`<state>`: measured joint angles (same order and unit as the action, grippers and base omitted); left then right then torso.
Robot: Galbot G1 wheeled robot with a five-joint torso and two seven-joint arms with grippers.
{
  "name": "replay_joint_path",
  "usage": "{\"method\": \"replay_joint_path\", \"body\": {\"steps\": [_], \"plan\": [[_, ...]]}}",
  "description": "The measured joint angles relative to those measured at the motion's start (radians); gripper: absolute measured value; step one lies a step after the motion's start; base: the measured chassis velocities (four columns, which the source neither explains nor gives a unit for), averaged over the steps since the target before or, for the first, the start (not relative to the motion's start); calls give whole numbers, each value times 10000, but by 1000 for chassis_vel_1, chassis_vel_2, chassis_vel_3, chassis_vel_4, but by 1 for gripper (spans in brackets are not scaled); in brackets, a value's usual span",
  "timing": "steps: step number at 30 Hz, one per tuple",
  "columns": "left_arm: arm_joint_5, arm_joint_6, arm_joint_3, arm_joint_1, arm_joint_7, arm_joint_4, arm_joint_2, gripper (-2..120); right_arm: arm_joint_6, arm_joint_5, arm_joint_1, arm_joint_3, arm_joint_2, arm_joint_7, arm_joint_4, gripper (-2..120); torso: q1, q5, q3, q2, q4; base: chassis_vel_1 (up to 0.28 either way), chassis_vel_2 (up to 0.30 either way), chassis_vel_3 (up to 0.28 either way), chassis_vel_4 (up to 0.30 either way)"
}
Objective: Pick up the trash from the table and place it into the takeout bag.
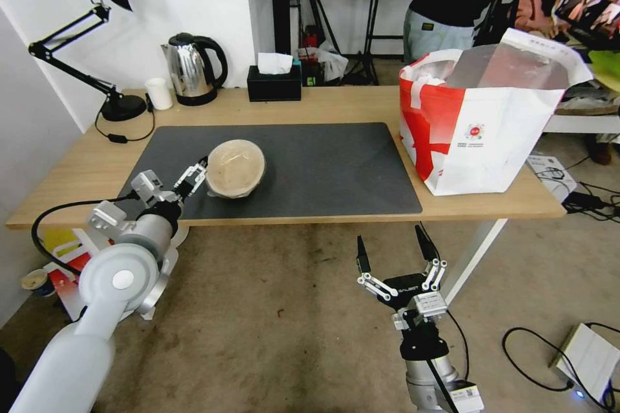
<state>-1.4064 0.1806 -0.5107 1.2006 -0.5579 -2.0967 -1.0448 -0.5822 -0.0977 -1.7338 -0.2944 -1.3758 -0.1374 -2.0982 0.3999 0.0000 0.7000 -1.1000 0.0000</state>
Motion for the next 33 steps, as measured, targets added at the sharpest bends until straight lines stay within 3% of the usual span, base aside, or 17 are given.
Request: {"method": "replay_joint_path", "body": {"steps": [33], "plan": [[-300,315,783,-951,34,978,-79,100,0,0,0,0,0,0,0,100,0,0,0,0,1,0,0,0,0]]}}
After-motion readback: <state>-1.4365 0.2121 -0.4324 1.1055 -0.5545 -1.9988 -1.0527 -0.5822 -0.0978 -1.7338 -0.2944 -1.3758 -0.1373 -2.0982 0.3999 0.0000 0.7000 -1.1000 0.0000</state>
